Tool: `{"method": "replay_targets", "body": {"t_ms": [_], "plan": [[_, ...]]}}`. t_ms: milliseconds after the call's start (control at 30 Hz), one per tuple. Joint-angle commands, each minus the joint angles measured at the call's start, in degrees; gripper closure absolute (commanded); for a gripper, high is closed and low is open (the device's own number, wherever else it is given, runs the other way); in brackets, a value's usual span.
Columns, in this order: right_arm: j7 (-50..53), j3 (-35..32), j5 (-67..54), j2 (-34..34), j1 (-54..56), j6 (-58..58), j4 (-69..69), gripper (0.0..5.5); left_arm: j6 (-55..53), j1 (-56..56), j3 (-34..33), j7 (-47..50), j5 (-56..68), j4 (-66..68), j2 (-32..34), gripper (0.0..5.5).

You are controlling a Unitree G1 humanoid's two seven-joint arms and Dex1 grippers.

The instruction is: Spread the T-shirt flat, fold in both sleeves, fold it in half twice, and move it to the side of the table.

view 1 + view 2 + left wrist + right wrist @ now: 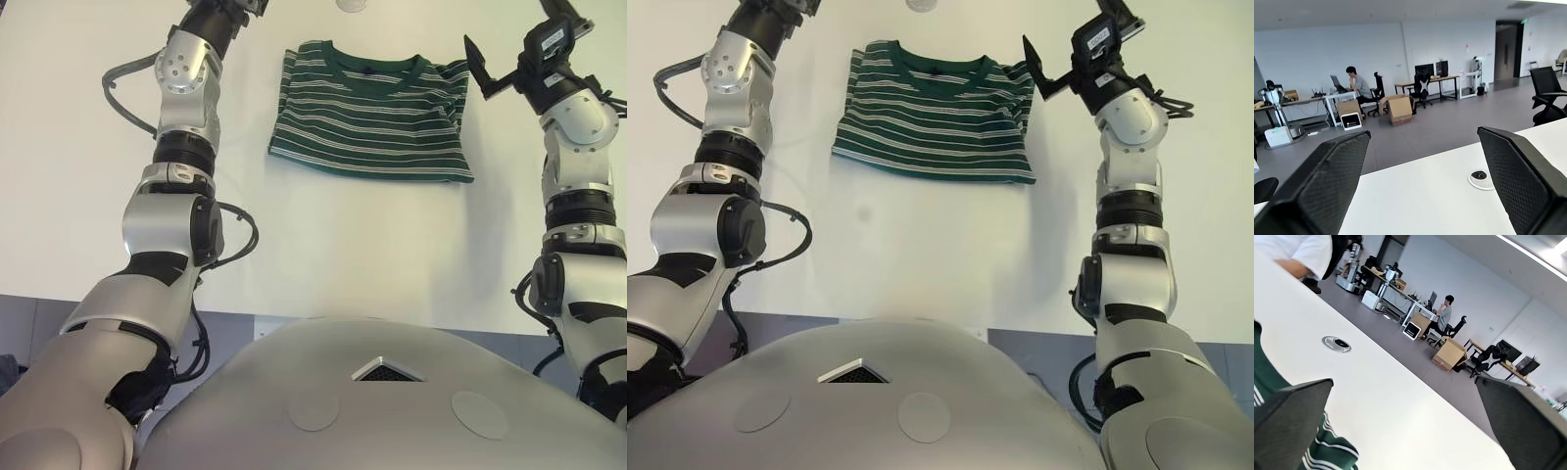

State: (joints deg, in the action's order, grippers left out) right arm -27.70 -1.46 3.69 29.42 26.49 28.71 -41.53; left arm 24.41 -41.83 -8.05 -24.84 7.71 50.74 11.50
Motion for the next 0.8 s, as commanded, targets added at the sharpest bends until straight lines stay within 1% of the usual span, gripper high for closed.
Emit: {"method": "replay_targets", "body": {"t_ms": [33, 133, 233, 267, 333, 433, 467, 500, 533, 567, 633, 667, 733, 800], "plan": [[2.73, 4.72, 8.51, 3.32, -0.92, 3.49, 0.21, 0.13, -1.62, 8.69, -1.99, -3.12, 5.88, -17.88, 1.45, 1.46], [6.50, 8.21, 14.77, 4.11, 0.86, 4.64, -2.84, 0.13, -3.23, 15.39, -2.71, -2.85, 8.35, -30.84, 1.99, 1.46], [12.48, 12.76, 22.35, 4.89, 3.86, 4.21, -8.52, 0.13, -5.44, 21.02, -2.32, -2.44, 9.51, -41.12, 2.19, 1.46], [12.90, 13.82, 23.66, 5.30, 3.89, 4.83, -9.75, 0.13, -5.87, 22.57, -2.35, -2.22, 9.57, -43.36, 2.31, 1.46], [11.55, 15.73, 24.95, 6.66, 2.69, 7.14, -10.06, 0.13, -6.89, 24.97, -2.63, -1.65, 9.81, -46.74, 2.70, 1.46], [5.24, 19.74, 25.80, 10.40, -1.75, 12.14, -6.18, 0.13, -8.10, 27.94, -3.44, -0.81, 10.20, -50.63, 3.19, 1.46], [1.04, 20.54, 23.52, 12.61, -5.13, 13.40, -1.72, 0.13, -8.47, 28.72, -3.56, -0.69, 10.36, -51.75, 3.32, 1.46], [-4.61, 21.30, 18.33, 15.62, -9.90, 13.80, 5.69, 0.13, -8.78, 29.53, -3.54, -0.62, 10.39, -52.95, 3.40, 1.46], [-11.79, 23.27, 6.91, 21.44, -17.03, 12.74, 19.08, 0.13, -8.93, 30.62, -3.36, -0.60, 10.20, -54.61, 3.39, 1.46], [-16.71, 24.38, -2.14, 26.52, -22.73, 11.82, 30.33, 0.13, -8.93, 31.55, -3.11, -0.62, 9.97, -56.03, 3.32, 1.46], [-20.92, 24.38, -16.37, 35.44, -30.72, 11.06, 47.55, 0.13, -8.39, 33.19, -2.16, -0.92, 9.26, -58.33, 3.05, 1.46], [-21.68, 23.18, -21.20, 38.98, -33.77, 12.08, 52.95, 0.13, -7.93, 33.75, -1.52, -1.13, 8.71, -59.09, 2.93, 1.46], [-23.78, 20.20, -28.88, 43.55, -38.64, 13.69, 59.78, 0.13, -7.48, 34.20, -0.76, -1.37, 8.07, -59.74, 2.78, 1.46], [-25.94, 17.10, -34.86, 46.60, -42.80, 15.39, 63.90, 0.13, -7.50, 34.38, -0.52, -1.43, 8.03, -60.17, 2.87, 1.46]]}}
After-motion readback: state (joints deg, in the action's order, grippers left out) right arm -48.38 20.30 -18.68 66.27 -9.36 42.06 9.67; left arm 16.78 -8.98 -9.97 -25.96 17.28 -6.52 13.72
